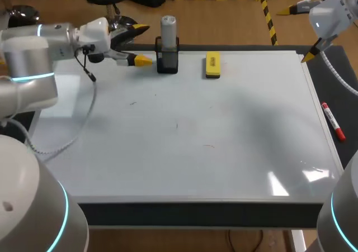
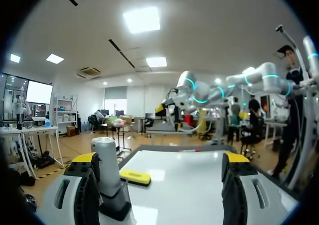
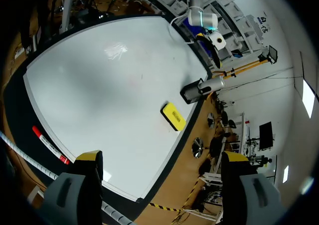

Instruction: Pick up the inspection probe, press it on each red-marked spot on the whiteboard one by one, put down the probe, pick up the eraser, and wipe off all the red marks.

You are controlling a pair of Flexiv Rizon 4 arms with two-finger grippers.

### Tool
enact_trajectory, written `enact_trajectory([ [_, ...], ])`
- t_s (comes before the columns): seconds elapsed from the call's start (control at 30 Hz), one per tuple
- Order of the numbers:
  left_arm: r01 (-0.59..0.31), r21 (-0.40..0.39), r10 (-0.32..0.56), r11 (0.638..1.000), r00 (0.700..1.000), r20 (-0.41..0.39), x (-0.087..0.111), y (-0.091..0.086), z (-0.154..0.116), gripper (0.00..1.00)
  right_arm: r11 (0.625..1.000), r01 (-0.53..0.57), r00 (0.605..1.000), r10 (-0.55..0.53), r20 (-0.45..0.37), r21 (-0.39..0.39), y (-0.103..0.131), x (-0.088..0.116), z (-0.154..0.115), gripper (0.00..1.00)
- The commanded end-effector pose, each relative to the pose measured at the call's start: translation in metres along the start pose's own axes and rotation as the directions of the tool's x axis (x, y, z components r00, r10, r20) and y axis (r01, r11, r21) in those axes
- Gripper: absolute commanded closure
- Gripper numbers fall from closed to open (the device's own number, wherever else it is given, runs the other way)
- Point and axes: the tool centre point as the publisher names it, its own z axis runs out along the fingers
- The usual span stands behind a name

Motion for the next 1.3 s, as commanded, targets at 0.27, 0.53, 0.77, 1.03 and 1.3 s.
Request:
enact_trajectory([
  [0.27,0.011,0.015,-0.016,1.0,0.914,0.406,0.043,0.008,-0.021,0.0,1.0,0.002,1.0,-0.002,-0.004,0.0,-0.001,0.0,0.0,0.0],
  [0.53,0.02,0.009,-0.022,1.0,0.901,0.434,0.065,0.018,-0.027,0.0,1.0,0.002,1.0,-0.002,-0.004,0.0,-0.001,0.0,0.0,0.0],
  [0.77,0.037,0.027,-0.045,0.999,0.892,0.449,0.079,0.031,-0.028,0.0,1.0,0.002,1.0,-0.002,-0.004,0.0,-0.001,0.0,0.0,0.0],
  [1.03,0.058,0.015,-0.058,0.998,0.885,0.461,0.087,0.04,-0.026,0.0,1.0,0.002,1.0,-0.002,-0.004,0.0,-0.001,0.0,0.0,0.0],
  [1.3,0.067,0.009,-0.063,0.998,0.886,0.46,0.09,0.044,-0.027,0.0,1.0,0.002,1.0,-0.002,-0.004,0.0,-0.001,0.0,0.0,0.0],
])
